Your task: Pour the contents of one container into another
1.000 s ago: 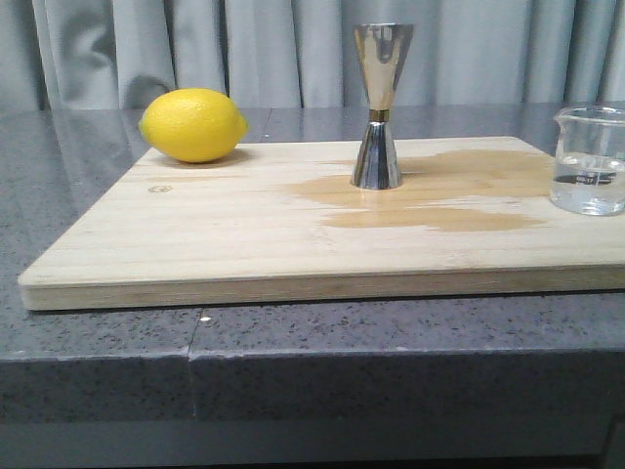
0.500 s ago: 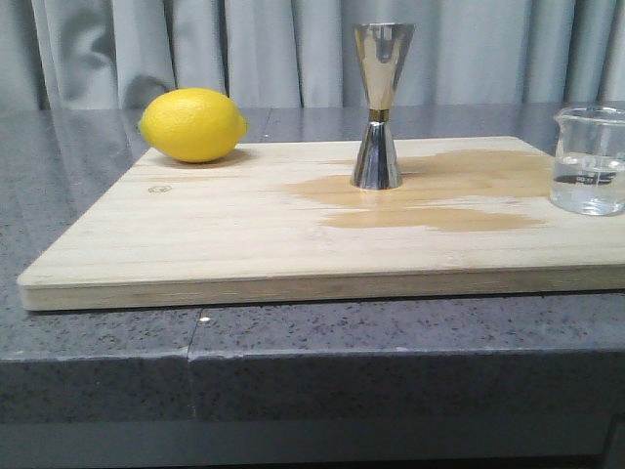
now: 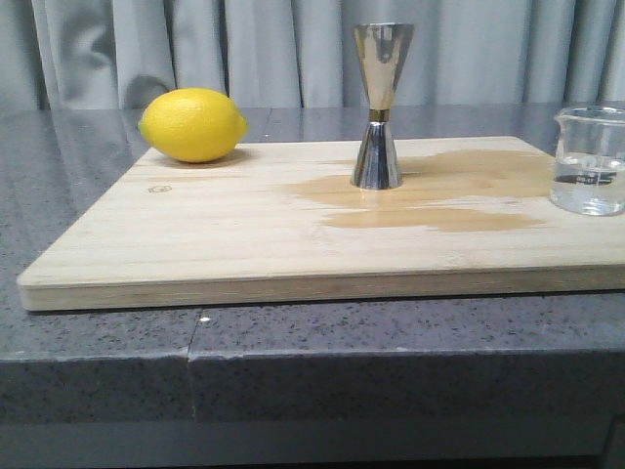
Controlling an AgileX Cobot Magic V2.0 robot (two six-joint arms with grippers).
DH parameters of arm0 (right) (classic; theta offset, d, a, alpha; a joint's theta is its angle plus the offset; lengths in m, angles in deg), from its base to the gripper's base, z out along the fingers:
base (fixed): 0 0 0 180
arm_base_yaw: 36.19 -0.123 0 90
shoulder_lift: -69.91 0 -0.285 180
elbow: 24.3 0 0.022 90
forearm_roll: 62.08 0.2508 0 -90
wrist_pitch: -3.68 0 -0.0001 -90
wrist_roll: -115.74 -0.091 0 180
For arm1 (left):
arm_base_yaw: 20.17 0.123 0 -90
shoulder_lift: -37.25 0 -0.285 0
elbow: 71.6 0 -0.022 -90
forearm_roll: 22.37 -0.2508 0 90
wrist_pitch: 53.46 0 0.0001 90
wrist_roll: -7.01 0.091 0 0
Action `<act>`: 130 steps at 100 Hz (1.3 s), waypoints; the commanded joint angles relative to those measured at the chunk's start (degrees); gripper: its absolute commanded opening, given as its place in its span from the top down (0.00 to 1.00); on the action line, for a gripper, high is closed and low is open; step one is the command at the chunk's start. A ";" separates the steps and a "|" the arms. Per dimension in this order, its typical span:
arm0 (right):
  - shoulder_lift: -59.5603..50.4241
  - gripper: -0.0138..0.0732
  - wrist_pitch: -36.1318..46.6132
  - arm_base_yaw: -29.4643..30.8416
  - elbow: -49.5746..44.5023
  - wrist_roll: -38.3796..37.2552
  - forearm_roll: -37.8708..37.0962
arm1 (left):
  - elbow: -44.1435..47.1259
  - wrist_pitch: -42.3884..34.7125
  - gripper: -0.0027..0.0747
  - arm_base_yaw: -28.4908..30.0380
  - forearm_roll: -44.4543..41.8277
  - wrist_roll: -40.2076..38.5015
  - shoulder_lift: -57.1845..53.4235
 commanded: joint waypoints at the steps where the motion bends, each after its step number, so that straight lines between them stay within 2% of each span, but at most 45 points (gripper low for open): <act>1: 0.94 0.46 4.69 0.32 2.03 0.48 -1.08 | -2.12 -4.90 0.55 -0.31 0.47 -0.31 0.83; 8: 0.94 0.33 4.69 0.32 2.03 0.48 -1.38 | -2.12 -4.95 0.36 -0.31 0.47 -0.31 0.83; 16: 0.94 0.25 4.79 0.32 2.03 0.48 -1.38 | -2.12 -4.95 0.27 -0.31 0.47 -0.31 0.83; 55: 0.94 0.26 4.84 0.32 2.03 0.48 -0.07 | -2.12 -6.15 0.39 -0.31 1.10 -0.31 0.83; 80: 1.66 0.23 4.18 0.32 2.33 0.48 -0.17 | -2.76 -5.34 0.35 -0.31 1.69 0.00 0.83; 95: 4.06 0.14 3.08 0.32 2.95 0.48 -0.17 | -6.08 0.35 0.26 -0.31 1.58 0.00 2.28; 111: 8.12 0.14 -1.78 0.32 7.20 0.48 -0.17 | -12.67 9.10 0.26 -1.14 2.93 2.79 7.03; 130: 12.82 0.14 -5.94 0.32 11.57 1.05 -0.17 | -20.16 17.72 0.26 -7.27 4.35 4.97 14.74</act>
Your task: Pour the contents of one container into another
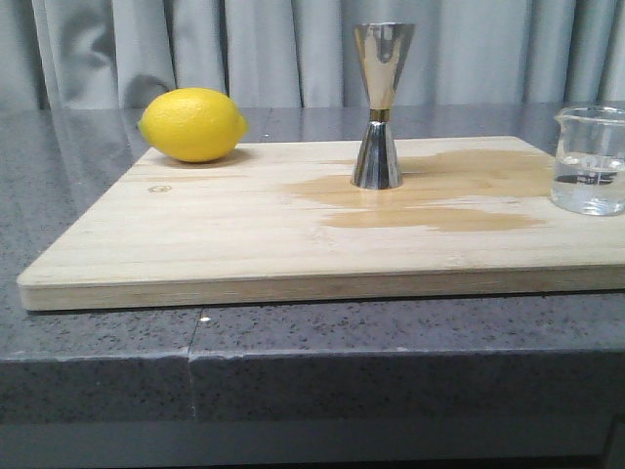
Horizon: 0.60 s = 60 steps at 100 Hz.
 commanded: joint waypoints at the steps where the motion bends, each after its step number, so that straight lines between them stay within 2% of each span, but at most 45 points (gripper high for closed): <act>1: 2.55 0.14 1.94 0.32 3.52 1.24 -0.27 | -5.08 0.41 0.26 -3.27 1.99 1.41 4.20; 17: 4.48 0.14 0.71 0.22 3.94 1.87 -0.16 | -10.84 6.96 0.26 -9.75 9.00 5.73 12.53; 31: 4.97 0.14 0.37 0.22 3.94 2.00 -0.03 | -13.66 7.68 0.26 -14.64 19.24 13.91 19.82; 42: 4.97 0.14 0.07 0.22 3.94 2.02 -0.03 | -14.33 6.09 0.26 -16.49 29.76 24.59 25.70; 60: 4.97 0.14 -0.81 0.22 3.94 2.02 -0.03 | -14.33 5.25 0.26 -16.65 56.08 49.66 35.66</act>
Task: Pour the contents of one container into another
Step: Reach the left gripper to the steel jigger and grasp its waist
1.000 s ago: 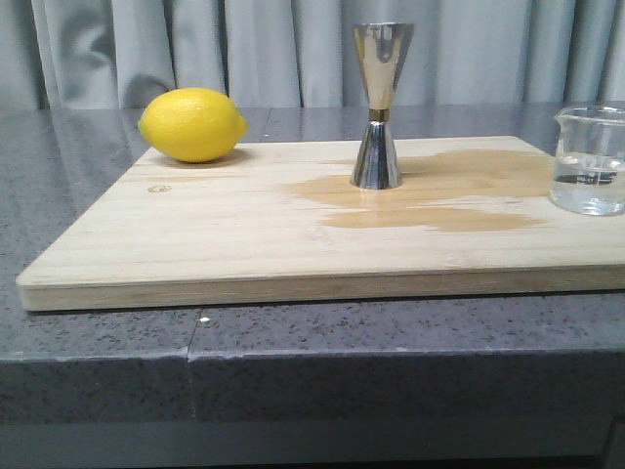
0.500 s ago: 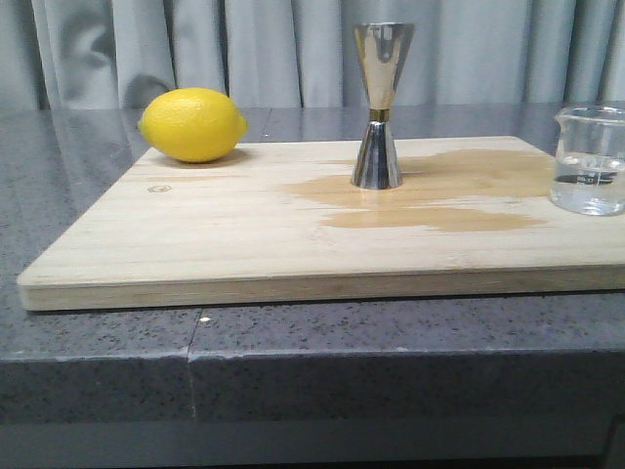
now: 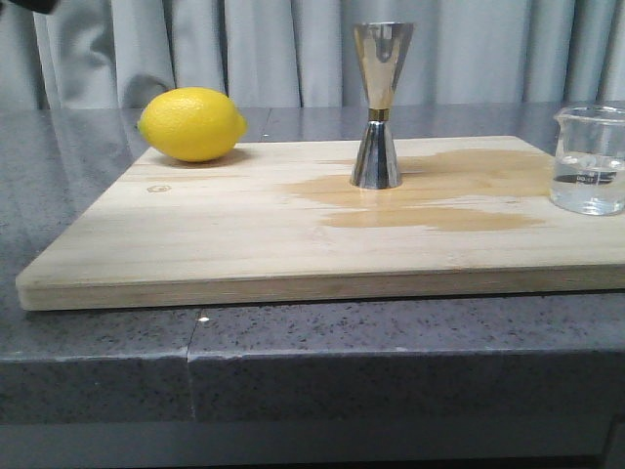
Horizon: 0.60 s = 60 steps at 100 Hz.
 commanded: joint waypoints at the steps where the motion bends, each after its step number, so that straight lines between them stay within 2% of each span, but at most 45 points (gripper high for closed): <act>1: 0.70 0.14 3.16 0.22 2.01 0.61 -0.24 | -2.02 -2.64 0.26 -0.52 16.49 13.86 3.72; 13: 0.70 0.14 3.12 0.22 2.01 0.71 -0.24 | -2.02 0.58 0.26 -0.52 34.96 34.17 10.37; 18: 0.70 0.14 3.12 0.22 2.01 0.71 -0.24 | -2.02 1.96 0.26 -0.52 40.23 42.37 12.81; 32: 0.70 0.14 3.12 0.22 2.01 0.71 -0.24 | -2.02 5.79 0.26 -0.89 50.85 58.74 19.31; 49: 0.70 0.14 3.12 0.22 2.01 0.71 -0.24 | -2.02 11.21 0.26 -2.22 61.19 73.07 26.10; 60: 0.70 0.14 3.36 0.22 2.01 0.71 -0.24 | -3.31 13.20 0.26 -3.64 62.54 76.38 30.02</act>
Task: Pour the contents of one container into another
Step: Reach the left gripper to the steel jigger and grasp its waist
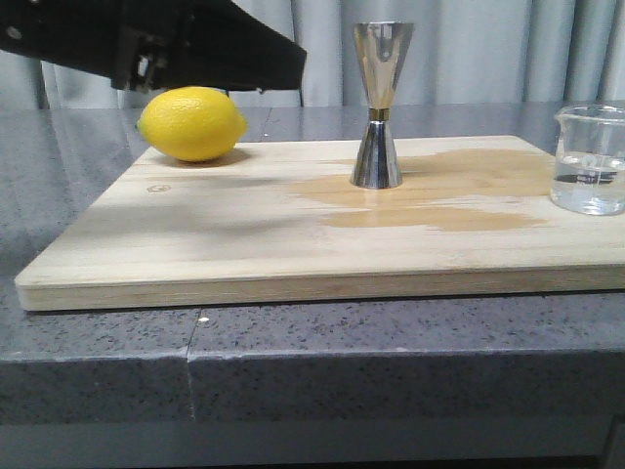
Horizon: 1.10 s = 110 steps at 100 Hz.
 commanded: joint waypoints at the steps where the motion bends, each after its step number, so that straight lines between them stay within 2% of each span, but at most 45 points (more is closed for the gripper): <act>1: 0.70 0.14 3.89 0.22 2.01 0.61 -0.24 | -3.05 4.69 0.26 -1.45 5.86 3.47 0.92; 47: 0.70 0.14 3.99 0.22 2.01 0.61 -0.24 | -17.52 5.82 0.26 -6.57 5.86 3.47 13.59; 68: 0.70 0.14 3.99 0.22 2.01 0.61 -0.24 | -20.50 5.24 0.26 -7.20 5.86 3.00 15.79; 75: 0.70 0.14 3.99 0.22 2.01 0.61 -0.24 | -20.50 4.11 0.31 -7.20 5.86 3.00 15.89; 95: 0.70 0.14 3.99 0.22 2.01 0.61 -0.24 | -20.50 4.11 0.53 -7.20 5.86 3.00 15.89; 110: 0.70 0.14 3.99 0.22 2.01 0.61 -0.24 | -20.50 4.35 0.59 -7.20 5.86 3.00 15.89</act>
